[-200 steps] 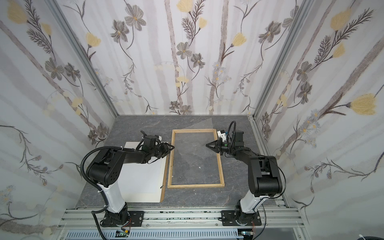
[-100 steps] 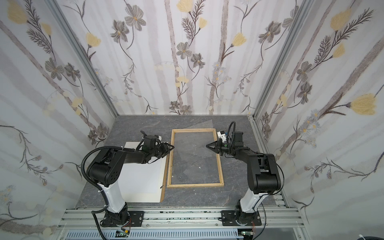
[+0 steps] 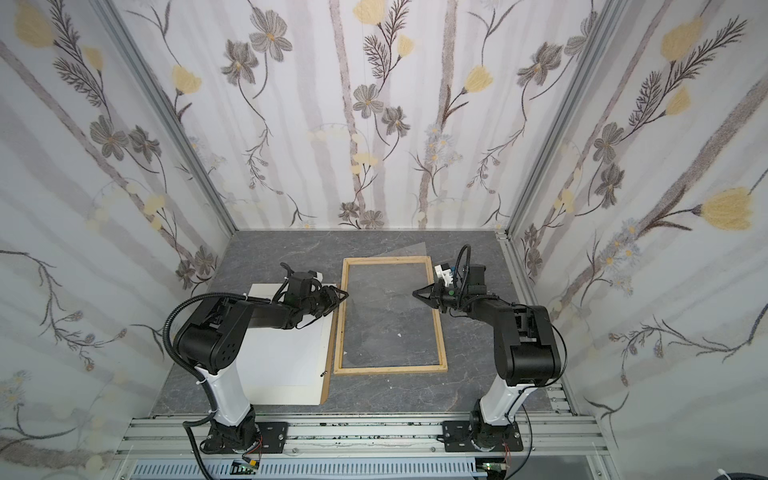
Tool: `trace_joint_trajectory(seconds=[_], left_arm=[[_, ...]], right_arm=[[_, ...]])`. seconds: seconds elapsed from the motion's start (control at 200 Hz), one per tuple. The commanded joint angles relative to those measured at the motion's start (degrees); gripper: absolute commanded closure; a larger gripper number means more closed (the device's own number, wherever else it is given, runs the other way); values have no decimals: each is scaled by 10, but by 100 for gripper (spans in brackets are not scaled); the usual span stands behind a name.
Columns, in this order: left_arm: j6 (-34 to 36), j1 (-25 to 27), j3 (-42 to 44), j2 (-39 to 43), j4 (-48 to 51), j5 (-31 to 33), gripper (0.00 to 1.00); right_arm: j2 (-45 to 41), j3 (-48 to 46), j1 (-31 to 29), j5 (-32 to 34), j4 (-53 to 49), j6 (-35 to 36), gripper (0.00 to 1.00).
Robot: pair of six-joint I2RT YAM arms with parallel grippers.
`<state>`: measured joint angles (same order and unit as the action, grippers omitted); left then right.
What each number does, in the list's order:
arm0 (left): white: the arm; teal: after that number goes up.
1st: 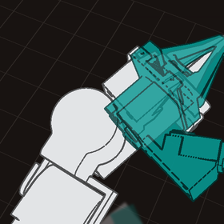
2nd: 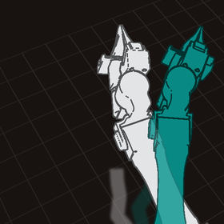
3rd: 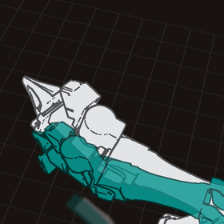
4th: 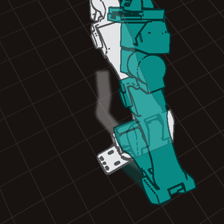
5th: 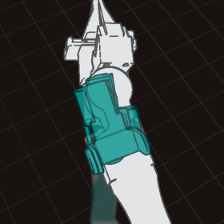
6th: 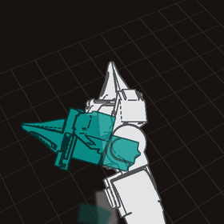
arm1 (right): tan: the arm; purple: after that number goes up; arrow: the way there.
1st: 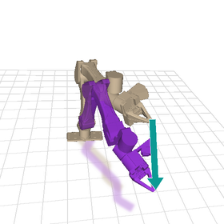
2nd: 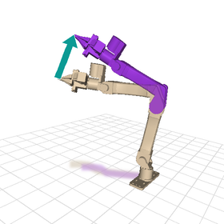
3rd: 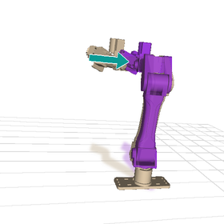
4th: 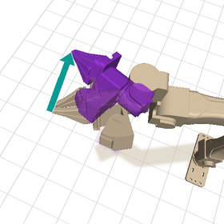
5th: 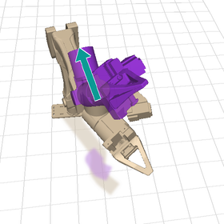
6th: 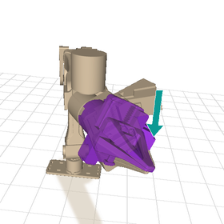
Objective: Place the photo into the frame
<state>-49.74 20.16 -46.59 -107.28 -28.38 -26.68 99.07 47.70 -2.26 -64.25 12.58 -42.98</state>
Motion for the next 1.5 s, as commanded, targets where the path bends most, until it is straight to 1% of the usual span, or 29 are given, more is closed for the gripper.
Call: trace_joint_trajectory(seconds=[0.0, 0.125, 0.42, 0.704, 0.939, 1.279, 1.399, 1.494], left_arm=[[-12, 7, 6, 6, -13, -37, 47], [-15, 10, 12, 10, -16, -36, 47], [-20, 19, 22, 16, -20, -30, 47], [-21, 22, 25, 23, -19, -27, 47], [-20, 22, 26, 29, -16, -25, 47], [-19, 22, 24, 28, -14, -26, 47], [-18, 22, 24, 27, -13, -25, 47], [-18, 22, 24, 26, -13, -25, 47]], right_arm=[[7, -4, -4, -8, 5, 6, 100], [10, -5, -4, 1, 0, 11, 100], [28, 11, -4, 38, -73, 71, 100], [34, 23, -3, 70, -118, 107, 100], [34, 30, -5, 95, -144, 126, 100], [31, 45, -14, 151, -193, 151, 100], [28, 54, -16, 179, -212, 157, 92], [27, 60, -19, 195, -220, 159, 90]])
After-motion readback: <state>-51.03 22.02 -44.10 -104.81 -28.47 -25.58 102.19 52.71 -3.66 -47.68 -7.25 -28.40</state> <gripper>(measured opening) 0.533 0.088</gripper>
